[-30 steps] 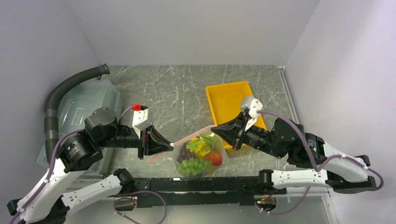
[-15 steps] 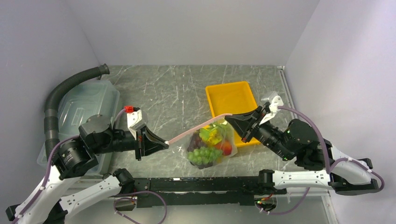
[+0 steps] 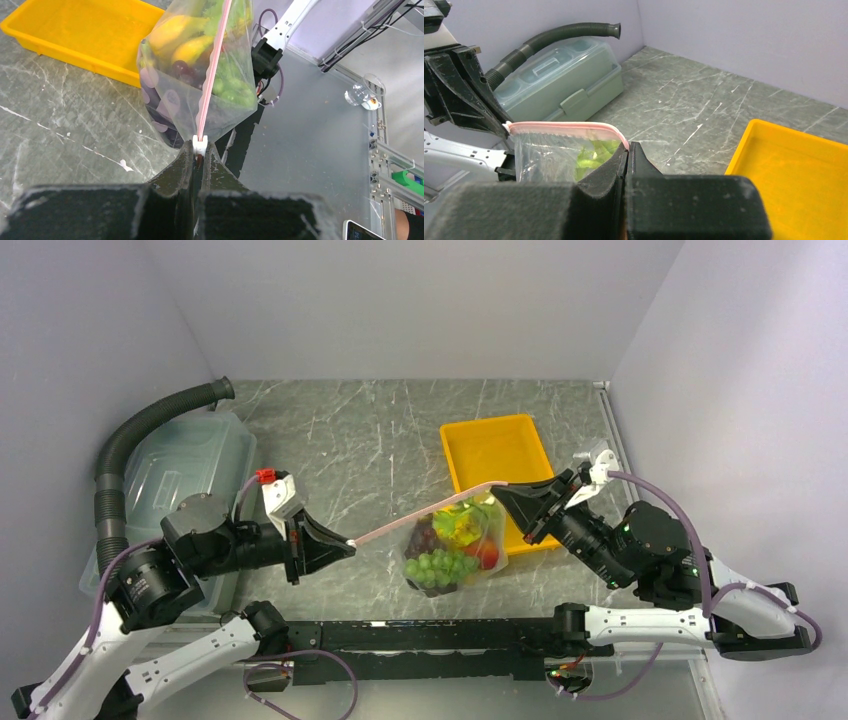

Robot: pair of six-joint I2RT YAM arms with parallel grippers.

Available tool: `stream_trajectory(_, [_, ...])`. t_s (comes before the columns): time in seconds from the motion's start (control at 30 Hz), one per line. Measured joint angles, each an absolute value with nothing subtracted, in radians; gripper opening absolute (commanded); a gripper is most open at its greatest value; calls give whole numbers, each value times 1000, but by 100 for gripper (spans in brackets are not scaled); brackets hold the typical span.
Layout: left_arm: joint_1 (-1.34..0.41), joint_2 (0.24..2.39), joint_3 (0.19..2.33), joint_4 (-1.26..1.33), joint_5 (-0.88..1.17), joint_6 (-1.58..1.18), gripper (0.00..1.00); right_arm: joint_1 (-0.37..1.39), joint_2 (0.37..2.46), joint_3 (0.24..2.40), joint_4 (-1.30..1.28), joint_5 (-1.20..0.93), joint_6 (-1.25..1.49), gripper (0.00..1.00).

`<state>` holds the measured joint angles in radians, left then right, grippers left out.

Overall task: Place the food in the zip-top bag and seal the zipper
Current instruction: Zip the zipper food storage bag at the center of the board.

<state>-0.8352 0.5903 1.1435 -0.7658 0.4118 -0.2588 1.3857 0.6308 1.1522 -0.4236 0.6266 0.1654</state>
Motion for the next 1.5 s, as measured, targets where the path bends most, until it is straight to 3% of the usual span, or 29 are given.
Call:
stream_trajectory(0.3, [-835, 584, 1143, -760, 391, -281, 2, 1388, 620, 1149, -424, 620, 166, 0])
stream_trajectory(0.43, [-835, 584, 1143, -760, 379, -287, 19, 1388, 621, 1149, -426, 616, 166, 0])
stream_trajectory(0.57, [-835, 588, 1149, -795, 343, -295, 48, 1384, 624, 1155, -435, 630, 161, 0])
stream_trajectory(0.6, [-835, 588, 1154, -813, 330, -297, 62, 1380, 625, 1163, -442, 638, 159, 0])
stream_trajectory(0.63, [-835, 591, 1161, -826, 316, -294, 68, 1378, 627, 1170, -445, 643, 157, 0])
stream_trajectory(0.87, [-835, 632, 1229, -873, 193, -295, 86, 1373, 658, 1245, -482, 638, 130, 0])
stream_trajectory(1.5, [-835, 781, 1302, -794, 248, -206, 96, 1372, 780, 1280, -554, 426, 114, 0])
